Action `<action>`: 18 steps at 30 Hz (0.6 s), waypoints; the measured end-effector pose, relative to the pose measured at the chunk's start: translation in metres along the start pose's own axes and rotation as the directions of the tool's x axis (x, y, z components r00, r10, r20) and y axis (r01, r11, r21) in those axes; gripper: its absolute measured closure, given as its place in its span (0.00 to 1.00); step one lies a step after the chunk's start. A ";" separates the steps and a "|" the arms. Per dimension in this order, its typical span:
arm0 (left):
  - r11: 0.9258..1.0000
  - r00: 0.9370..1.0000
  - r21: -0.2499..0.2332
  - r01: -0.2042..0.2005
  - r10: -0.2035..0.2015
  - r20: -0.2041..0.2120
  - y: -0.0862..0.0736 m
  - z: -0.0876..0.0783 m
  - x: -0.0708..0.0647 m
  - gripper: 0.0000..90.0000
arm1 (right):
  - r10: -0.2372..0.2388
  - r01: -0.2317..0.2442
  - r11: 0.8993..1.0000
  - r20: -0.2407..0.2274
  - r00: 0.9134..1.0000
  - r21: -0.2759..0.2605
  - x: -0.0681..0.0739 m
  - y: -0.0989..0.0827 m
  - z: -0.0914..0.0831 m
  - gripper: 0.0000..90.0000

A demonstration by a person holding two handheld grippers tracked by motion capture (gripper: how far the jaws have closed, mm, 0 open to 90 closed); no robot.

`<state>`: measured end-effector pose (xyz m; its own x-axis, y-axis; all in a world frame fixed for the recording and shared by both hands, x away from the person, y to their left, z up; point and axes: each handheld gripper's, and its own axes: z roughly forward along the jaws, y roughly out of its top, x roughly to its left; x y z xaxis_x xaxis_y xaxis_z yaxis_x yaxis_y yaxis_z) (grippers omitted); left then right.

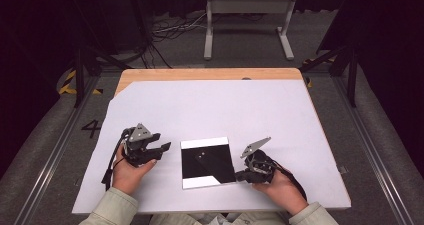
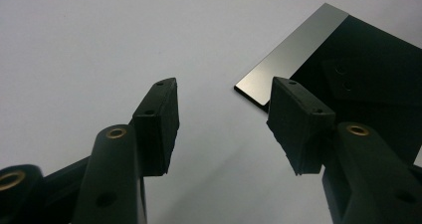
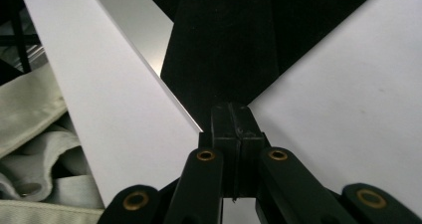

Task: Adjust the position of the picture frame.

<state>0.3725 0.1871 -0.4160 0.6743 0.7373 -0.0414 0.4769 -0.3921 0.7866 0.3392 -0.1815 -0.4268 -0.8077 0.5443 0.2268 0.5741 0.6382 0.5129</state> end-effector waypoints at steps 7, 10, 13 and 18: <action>1.000 1.000 -0.003 -0.002 0.002 0.002 0.001 0.000 0.001 0.52 | -0.027 0.027 1.000 0.002 1.000 -0.003 0.006 0.002 0.003 1.00; 1.000 1.000 -0.003 -0.003 0.003 0.007 0.001 0.001 0.001 0.52 | -0.028 0.028 1.000 -0.010 1.000 -0.013 0.009 0.002 0.006 1.00; 1.000 1.000 -0.004 -0.001 0.001 0.009 0.002 0.002 0.000 0.52 | -0.039 0.039 0.999 -0.010 0.999 -0.015 0.011 0.002 0.007 1.00; 1.000 1.000 -0.013 0.002 -0.002 0.012 0.003 0.002 0.000 0.52 | -0.074 0.074 0.997 0.013 0.997 -0.021 0.014 0.003 0.004 1.00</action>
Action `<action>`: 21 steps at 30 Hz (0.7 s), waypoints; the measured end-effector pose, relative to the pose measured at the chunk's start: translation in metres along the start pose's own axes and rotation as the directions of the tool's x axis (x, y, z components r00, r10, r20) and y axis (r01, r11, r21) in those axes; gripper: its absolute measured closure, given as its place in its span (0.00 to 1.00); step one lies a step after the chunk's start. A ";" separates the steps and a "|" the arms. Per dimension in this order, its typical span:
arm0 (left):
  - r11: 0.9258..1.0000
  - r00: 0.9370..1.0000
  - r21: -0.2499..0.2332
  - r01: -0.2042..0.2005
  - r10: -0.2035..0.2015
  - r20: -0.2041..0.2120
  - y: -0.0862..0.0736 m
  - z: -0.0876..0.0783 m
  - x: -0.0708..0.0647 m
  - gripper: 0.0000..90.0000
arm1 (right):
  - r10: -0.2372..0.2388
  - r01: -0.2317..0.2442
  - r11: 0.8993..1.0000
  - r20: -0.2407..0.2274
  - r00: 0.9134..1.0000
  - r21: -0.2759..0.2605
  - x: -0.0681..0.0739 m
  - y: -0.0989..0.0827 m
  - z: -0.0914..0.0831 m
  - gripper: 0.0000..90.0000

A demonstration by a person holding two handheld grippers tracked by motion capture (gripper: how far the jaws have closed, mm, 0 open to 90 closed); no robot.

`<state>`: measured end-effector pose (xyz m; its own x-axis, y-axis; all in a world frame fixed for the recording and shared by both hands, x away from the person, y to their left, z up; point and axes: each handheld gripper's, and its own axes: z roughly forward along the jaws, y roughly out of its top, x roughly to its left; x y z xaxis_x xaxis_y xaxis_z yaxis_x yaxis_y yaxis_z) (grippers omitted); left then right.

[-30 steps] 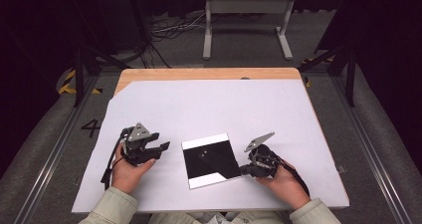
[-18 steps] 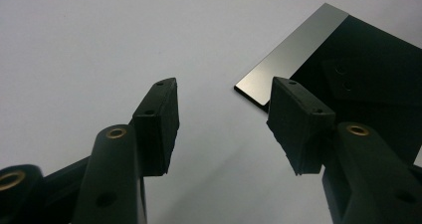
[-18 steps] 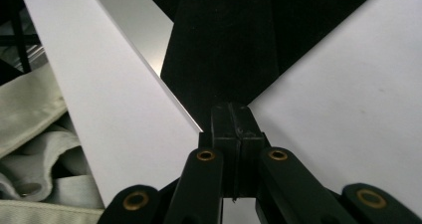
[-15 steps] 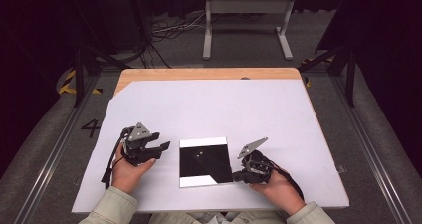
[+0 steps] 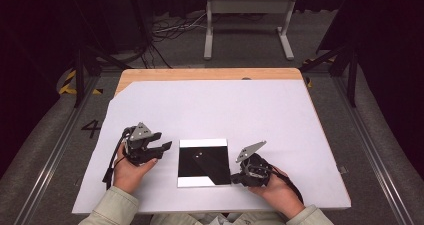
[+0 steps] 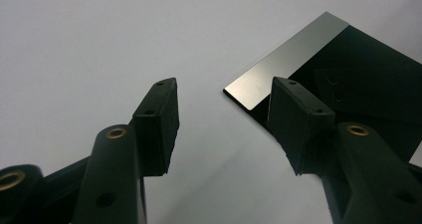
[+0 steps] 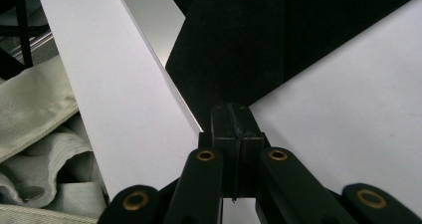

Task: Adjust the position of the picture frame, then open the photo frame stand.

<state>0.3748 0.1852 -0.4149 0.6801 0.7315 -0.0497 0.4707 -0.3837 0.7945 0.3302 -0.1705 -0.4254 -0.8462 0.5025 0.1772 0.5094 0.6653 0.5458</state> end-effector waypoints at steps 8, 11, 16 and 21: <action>1.000 1.000 -0.004 0.003 -0.003 -0.009 0.000 -0.005 0.002 0.52 | -0.023 0.024 0.999 0.037 0.999 -0.033 -0.001 -0.001 -0.012 1.00; 1.000 1.000 -0.015 0.006 -0.006 -0.014 0.001 -0.008 0.004 0.52 | -0.030 0.032 0.999 0.049 0.998 -0.043 -0.001 -0.001 -0.017 1.00; 1.000 1.000 -0.019 0.016 -0.017 -0.020 0.000 -0.011 0.008 0.52 | -0.037 0.040 0.997 0.050 0.998 -0.064 -0.002 -0.001 -0.027 0.96; 1.000 1.000 -0.015 0.017 -0.017 -0.024 0.000 -0.010 0.009 0.52 | -0.034 0.036 0.998 0.043 0.999 -0.058 -0.001 -0.002 -0.032 0.91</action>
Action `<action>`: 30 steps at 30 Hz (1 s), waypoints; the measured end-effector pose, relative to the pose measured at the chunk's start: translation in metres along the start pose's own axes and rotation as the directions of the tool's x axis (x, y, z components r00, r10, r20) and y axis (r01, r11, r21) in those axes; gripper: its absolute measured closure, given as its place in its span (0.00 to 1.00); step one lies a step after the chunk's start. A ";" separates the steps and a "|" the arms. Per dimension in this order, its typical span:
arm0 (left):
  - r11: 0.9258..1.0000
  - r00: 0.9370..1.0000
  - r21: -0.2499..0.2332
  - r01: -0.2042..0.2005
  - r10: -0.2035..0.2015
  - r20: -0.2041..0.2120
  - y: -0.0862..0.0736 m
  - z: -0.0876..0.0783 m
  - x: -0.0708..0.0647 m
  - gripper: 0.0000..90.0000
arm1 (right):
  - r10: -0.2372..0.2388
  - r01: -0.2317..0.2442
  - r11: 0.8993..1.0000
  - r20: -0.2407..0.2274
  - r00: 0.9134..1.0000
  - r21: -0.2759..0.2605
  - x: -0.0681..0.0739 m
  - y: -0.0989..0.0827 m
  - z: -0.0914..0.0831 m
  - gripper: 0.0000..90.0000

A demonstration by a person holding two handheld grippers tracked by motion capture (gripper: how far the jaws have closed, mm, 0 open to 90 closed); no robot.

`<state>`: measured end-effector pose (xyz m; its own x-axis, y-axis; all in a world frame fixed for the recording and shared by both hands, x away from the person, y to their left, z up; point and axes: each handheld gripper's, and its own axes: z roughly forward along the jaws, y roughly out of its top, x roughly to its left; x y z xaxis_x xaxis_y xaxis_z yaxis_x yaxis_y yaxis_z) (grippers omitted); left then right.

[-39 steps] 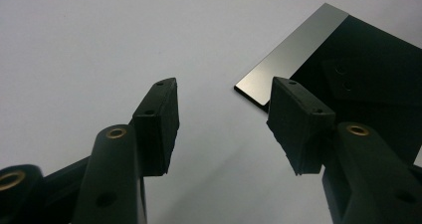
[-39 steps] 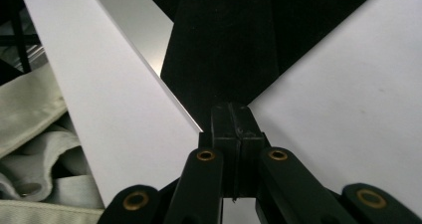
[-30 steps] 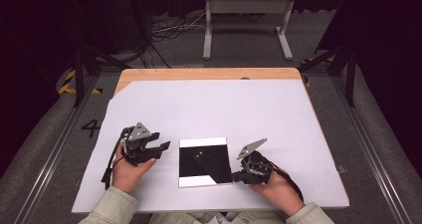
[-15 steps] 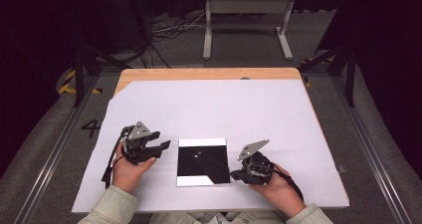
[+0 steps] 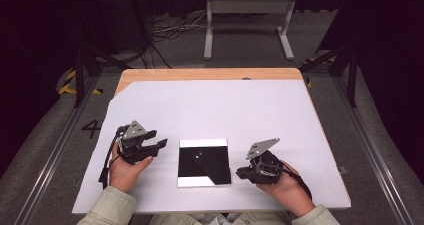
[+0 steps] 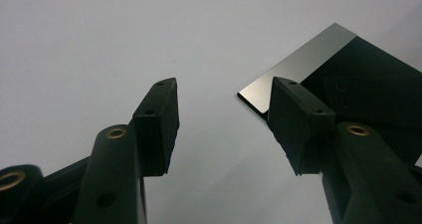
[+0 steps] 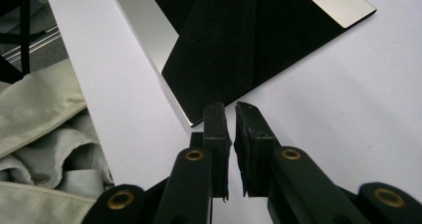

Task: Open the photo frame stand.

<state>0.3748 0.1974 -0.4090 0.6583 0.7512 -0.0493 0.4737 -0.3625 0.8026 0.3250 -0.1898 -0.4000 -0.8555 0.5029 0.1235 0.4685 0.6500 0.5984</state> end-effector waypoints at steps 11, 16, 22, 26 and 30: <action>1.000 1.000 -0.003 0.003 -0.003 -0.001 0.000 -0.001 0.001 0.52 | -0.003 0.003 1.000 -0.012 1.000 0.028 0.006 -0.001 0.002 0.80; 1.000 1.000 -0.006 0.001 -0.001 -0.006 -0.001 -0.001 0.001 0.52 | -0.017 0.017 0.999 0.015 1.000 0.048 0.012 -0.004 0.007 0.74; 1.000 1.000 0.000 0.002 -0.002 -0.004 -0.002 -0.002 0.001 0.52 | -0.021 0.019 0.997 0.017 1.000 0.073 0.015 -0.004 0.014 0.71; 1.000 1.000 -0.002 0.009 -0.009 -0.007 -0.003 -0.002 0.002 0.52 | -0.031 0.030 0.995 0.015 0.999 0.091 0.017 -0.004 0.019 0.71; 1.000 1.000 0.004 0.006 -0.006 -0.003 -0.003 -0.001 0.001 0.52 | -0.033 0.030 0.993 0.022 0.999 0.110 0.018 -0.004 0.023 0.72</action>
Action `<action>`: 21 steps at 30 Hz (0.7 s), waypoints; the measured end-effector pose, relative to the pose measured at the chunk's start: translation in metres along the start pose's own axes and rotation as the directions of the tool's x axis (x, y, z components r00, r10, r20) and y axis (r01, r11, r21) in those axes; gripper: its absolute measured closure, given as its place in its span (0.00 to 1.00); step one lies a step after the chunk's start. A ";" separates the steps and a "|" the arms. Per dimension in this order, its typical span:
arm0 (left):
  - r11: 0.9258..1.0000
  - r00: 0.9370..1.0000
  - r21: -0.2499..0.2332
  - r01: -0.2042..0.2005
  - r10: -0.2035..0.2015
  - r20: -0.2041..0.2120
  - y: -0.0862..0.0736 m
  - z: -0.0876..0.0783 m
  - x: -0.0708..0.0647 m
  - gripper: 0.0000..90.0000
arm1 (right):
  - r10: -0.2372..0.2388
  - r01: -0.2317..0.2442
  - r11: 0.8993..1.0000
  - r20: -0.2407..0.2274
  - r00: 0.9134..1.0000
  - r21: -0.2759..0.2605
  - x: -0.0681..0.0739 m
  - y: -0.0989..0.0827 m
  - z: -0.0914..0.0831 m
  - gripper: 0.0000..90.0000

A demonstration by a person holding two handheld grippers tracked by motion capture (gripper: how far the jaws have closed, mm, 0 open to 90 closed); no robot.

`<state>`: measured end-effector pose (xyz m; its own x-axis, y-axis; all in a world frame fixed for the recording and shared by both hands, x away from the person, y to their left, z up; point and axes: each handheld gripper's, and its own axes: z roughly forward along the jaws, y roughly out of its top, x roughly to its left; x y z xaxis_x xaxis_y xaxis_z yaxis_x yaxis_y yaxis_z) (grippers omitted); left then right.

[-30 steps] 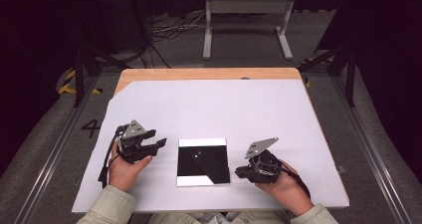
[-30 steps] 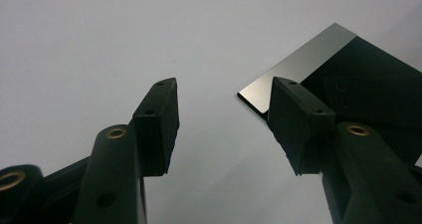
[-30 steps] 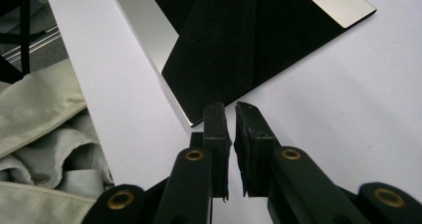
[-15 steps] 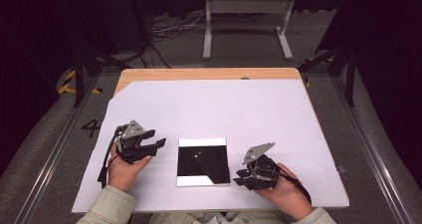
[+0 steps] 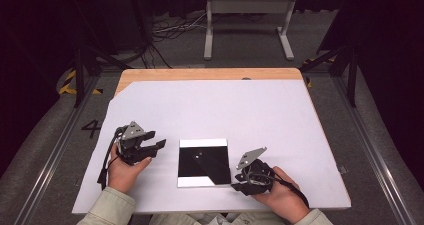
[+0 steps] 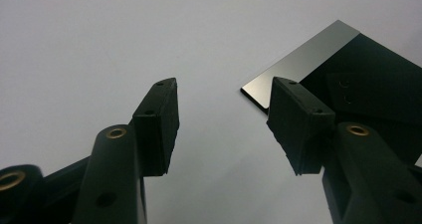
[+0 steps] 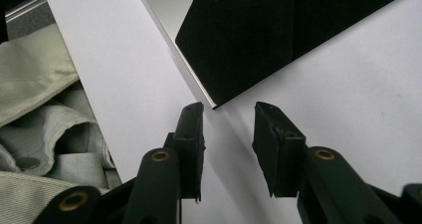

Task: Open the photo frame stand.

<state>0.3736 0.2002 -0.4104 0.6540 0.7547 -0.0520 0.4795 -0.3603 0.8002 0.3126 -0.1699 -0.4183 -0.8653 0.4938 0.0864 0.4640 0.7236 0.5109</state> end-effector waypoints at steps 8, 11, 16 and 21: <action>1.000 1.000 0.000 0.003 -0.003 0.001 0.000 0.001 -0.001 0.52 | -0.010 0.009 0.999 0.001 1.000 0.031 0.004 0.003 0.006 0.81; 1.000 1.000 0.001 0.003 -0.003 -0.001 0.000 0.001 -0.001 0.52 | -0.018 0.018 0.999 0.005 1.000 0.043 0.005 0.004 0.008 0.84; 1.000 1.000 0.001 0.002 -0.002 0.000 0.000 0.001 -0.001 0.52 | -0.021 0.020 0.999 0.022 1.000 0.050 0.006 0.006 0.009 0.87; 1.000 1.000 0.001 0.001 -0.001 -0.001 0.000 0.001 -0.001 0.51 | -0.037 0.034 0.997 0.047 0.998 0.064 0.010 0.009 0.011 0.90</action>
<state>0.3736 0.1988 -0.4114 0.6531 0.7554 -0.0526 0.4810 -0.3602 0.7993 0.3104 -0.1532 -0.4223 -0.8718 0.4891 0.0272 0.4459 0.7693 0.4575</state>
